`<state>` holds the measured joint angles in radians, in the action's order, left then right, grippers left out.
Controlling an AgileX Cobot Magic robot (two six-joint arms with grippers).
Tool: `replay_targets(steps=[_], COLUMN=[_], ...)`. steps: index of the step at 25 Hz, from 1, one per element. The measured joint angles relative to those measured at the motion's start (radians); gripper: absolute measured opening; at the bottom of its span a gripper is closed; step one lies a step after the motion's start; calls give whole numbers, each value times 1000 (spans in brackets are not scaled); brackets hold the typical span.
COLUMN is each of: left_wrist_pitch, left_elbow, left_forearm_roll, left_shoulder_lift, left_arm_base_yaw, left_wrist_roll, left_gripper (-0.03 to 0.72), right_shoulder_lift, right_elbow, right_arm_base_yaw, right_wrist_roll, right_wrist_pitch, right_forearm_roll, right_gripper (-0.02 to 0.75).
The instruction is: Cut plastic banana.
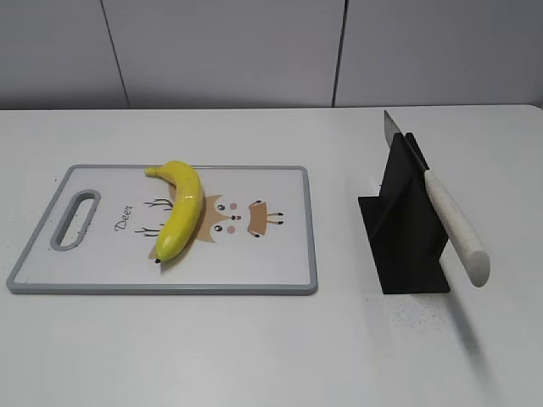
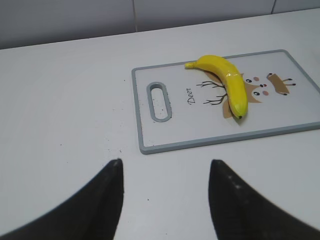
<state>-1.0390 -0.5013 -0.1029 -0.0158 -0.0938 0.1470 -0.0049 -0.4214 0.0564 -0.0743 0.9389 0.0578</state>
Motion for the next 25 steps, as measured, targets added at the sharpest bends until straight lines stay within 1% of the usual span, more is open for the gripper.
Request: replay_targets(steps=[25], left_wrist_pitch=[0], left_elbow=[0], left_forearm_roll=[0], left_shoulder_lift=[0], left_arm_base_yaw=[0], left_wrist_roll=[1], left_gripper=[524], right_shoulder_lift=[0], right_elbow=[0], right_arm_base_yaw=[0], right_wrist_roll=[-1], right_wrist_pitch=[0], right_forearm_roll=[0], right_gripper=[589])
